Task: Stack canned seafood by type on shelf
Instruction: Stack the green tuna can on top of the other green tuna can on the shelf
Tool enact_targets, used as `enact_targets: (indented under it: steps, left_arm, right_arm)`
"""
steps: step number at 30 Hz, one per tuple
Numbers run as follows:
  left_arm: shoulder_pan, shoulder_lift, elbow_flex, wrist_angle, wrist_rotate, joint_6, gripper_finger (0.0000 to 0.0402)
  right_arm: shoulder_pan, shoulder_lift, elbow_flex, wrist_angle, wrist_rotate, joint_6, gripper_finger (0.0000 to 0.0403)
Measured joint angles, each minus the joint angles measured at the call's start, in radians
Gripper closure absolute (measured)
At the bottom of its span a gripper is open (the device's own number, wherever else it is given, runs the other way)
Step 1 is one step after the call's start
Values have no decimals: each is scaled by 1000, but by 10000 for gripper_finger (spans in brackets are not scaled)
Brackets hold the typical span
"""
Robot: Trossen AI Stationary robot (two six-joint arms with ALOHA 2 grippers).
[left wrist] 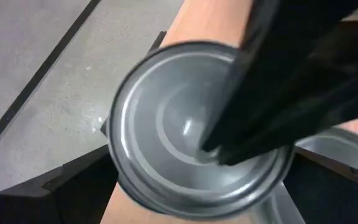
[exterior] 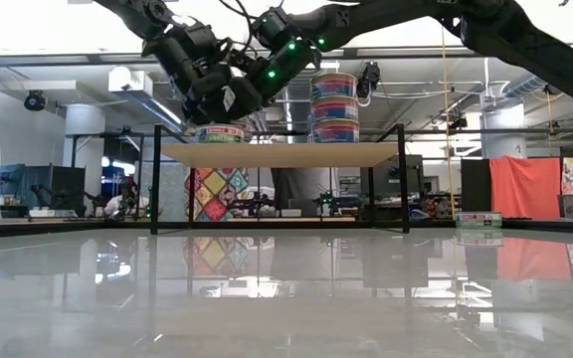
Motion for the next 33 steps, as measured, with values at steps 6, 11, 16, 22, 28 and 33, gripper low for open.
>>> enact_targets:
  steps: [6, 11, 16, 22, 28, 33]
  left_arm:
    - [0, -1, 70, -59, 3, 0, 2]
    - [1, -2, 113, -104, 2, 0, 2]
    - [1, -2, 139, -152, -2, -3, 2]
    - [1, -2, 183, -229, -27, -33, 5]
    - [2, -19, 213, -301, -28, -96, 19]
    - [-9, -67, 211, -325, -27, -140, 24]
  right_arm:
    - [-1, 0, 0, 8, -2, 2, 374]
    - [0, 0, 0, 19, -7, 3, 374]
    - [0, 0, 0, 19, -7, 2, 374]
    - [0, 0, 0, 42, -8, 4, 374]
    - [3, -3, 0, 47, -9, 20, 374]
    - [10, -38, 21, -63, -9, 43, 374]
